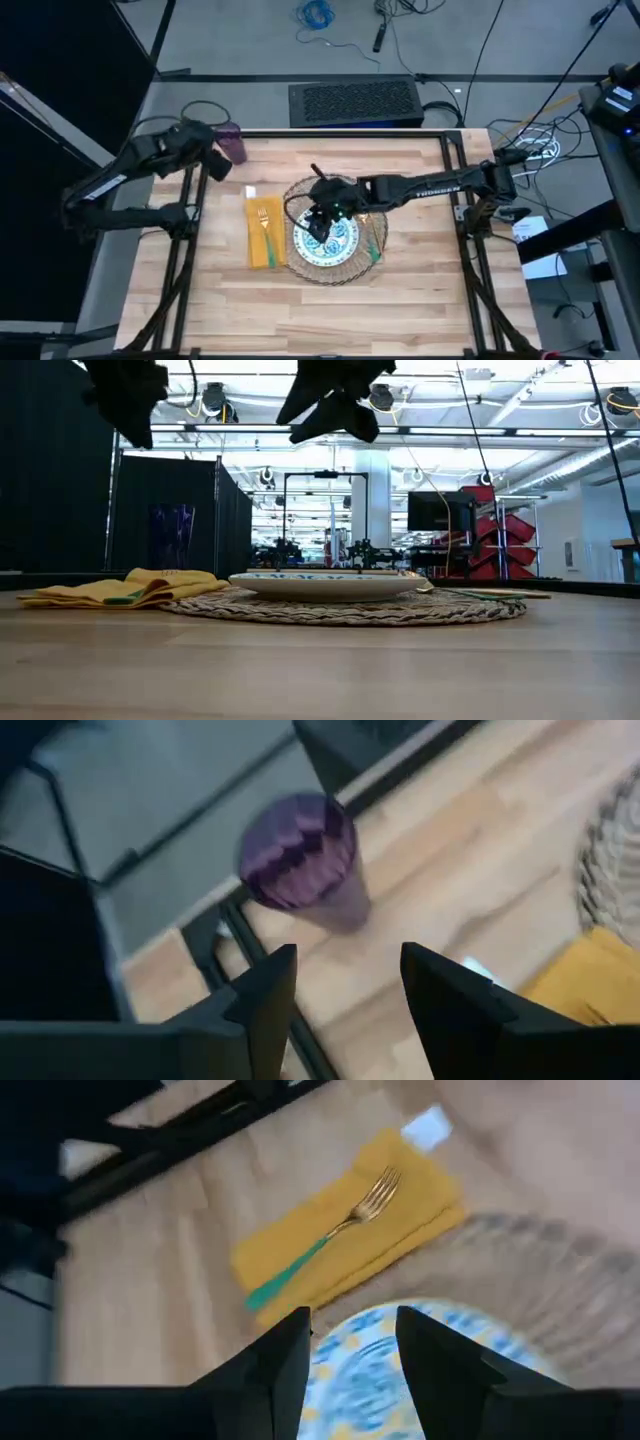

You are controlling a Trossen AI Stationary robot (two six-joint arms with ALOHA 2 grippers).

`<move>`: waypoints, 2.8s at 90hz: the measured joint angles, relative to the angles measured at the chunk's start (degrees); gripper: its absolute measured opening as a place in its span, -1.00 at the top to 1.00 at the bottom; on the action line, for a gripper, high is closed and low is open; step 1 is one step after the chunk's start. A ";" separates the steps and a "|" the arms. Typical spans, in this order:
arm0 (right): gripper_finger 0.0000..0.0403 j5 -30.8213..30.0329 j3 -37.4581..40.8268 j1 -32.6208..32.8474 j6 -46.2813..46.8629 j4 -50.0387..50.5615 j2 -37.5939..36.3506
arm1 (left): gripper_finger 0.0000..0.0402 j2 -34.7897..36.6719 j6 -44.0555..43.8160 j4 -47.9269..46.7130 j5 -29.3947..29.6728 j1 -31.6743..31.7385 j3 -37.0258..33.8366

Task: Set table place
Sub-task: Put the purple cup to the top right of the tablemat

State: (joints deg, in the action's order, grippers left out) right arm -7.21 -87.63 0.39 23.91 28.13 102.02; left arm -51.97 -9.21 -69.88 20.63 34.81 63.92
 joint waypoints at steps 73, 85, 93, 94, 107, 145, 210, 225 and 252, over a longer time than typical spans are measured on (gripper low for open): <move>0.32 7.30 -1.06 -18.08 -17.50 10.06 2.85 | 0.17 -21.80 -6.06 15.77 -4.51 21.49 0.18; 0.32 7.33 -1.06 -17.95 -19.38 11.82 2.80 | 0.17 -23.12 -10.84 15.80 -3.85 21.51 0.02; 0.32 7.33 -1.06 -17.93 -20.79 12.61 2.78 | 0.17 -22.85 -14.38 15.03 -3.58 21.46 0.15; 0.32 7.33 -1.05 -17.91 -21.00 12.74 2.78 | 0.17 -22.86 -14.80 14.78 -3.57 21.44 0.15; 0.32 7.34 -1.03 -18.31 -23.64 13.50 2.78 | 0.17 -22.25 -20.75 12.30 -2.92 20.37 0.09; 0.32 7.31 -1.03 -20.28 -30.63 13.70 2.78 | 0.18 -22.35 -31.25 10.78 3.16 18.62 0.09; 0.32 7.33 -1.03 -20.55 -30.17 16.21 2.78 | 0.36 -22.83 -32.40 9.74 1.72 15.72 -3.19; 0.32 7.31 -1.03 -20.68 -31.15 15.21 2.78 | 0.36 -22.83 -30.75 9.48 1.72 15.30 -3.19; 0.32 7.31 -1.03 -20.71 -32.07 14.13 2.78 | 0.36 -22.83 -33.68 9.32 0.46 15.30 -3.19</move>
State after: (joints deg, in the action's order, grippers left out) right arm 0.10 -88.66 -20.32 -8.16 42.25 104.79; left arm -74.81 -42.89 -60.55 21.09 50.11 60.73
